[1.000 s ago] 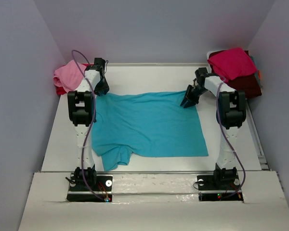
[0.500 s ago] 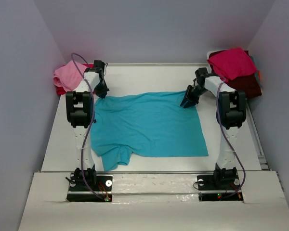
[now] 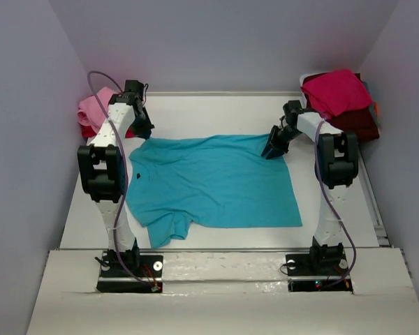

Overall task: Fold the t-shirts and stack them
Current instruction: Flatten out the tshirt

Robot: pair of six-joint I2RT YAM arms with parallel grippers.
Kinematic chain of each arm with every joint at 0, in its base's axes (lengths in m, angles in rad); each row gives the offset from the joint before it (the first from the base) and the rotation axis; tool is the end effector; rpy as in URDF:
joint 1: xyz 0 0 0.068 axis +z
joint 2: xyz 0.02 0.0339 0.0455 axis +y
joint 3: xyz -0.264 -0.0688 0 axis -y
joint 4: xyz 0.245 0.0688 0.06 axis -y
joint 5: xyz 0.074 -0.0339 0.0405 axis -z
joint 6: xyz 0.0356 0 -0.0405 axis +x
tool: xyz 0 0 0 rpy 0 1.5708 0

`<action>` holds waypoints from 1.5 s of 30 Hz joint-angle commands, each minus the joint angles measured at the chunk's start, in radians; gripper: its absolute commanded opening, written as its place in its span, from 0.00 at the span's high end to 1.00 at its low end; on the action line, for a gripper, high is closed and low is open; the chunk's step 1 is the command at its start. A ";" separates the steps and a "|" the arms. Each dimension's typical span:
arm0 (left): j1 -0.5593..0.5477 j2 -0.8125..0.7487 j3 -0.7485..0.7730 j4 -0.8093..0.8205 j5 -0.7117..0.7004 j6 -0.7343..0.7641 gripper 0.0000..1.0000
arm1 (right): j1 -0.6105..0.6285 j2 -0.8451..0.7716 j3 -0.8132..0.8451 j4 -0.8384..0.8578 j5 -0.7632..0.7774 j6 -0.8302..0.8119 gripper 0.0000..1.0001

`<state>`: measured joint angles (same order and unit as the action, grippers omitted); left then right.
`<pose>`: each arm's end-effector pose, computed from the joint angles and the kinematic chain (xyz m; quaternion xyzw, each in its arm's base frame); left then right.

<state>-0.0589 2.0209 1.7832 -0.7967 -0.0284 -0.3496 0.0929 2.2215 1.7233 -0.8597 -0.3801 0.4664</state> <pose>0.4424 -0.0251 0.2576 -0.1434 0.9534 -0.0403 0.2622 0.4433 0.0546 0.1545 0.1616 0.9632 0.2093 0.0484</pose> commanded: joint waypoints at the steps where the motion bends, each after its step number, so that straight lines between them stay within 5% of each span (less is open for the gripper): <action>1: -0.009 -0.077 0.036 -0.038 0.022 -0.005 0.94 | 0.008 -0.036 -0.011 -0.045 0.063 -0.034 0.64; 7: -0.048 -0.145 -0.039 -0.041 0.083 -0.022 0.94 | 0.008 -0.069 -0.028 -0.053 0.083 -0.043 0.64; 31: -0.245 -0.737 -0.910 0.004 0.254 -0.152 0.94 | 0.008 -0.103 -0.054 -0.041 0.058 -0.038 0.64; 33: -0.245 -0.752 -0.942 0.004 0.259 -0.155 0.85 | 0.008 -0.106 -0.056 -0.041 0.060 -0.038 0.64; 34: -0.245 -0.763 -0.944 0.004 0.259 -0.154 0.67 | 0.008 -0.105 -0.054 -0.042 0.060 -0.041 0.64; 37: -0.245 -0.768 -0.924 0.001 0.236 -0.150 0.46 | 0.008 -0.109 -0.056 -0.042 0.056 -0.041 0.64; 45: -0.245 -0.685 -0.785 0.033 0.144 -0.147 0.39 | 0.008 -0.121 -0.062 -0.039 0.056 -0.041 0.64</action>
<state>-0.3016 1.3018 0.9188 -0.7929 0.1680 -0.5003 0.0929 2.1662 1.6669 -0.8940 -0.3218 0.4404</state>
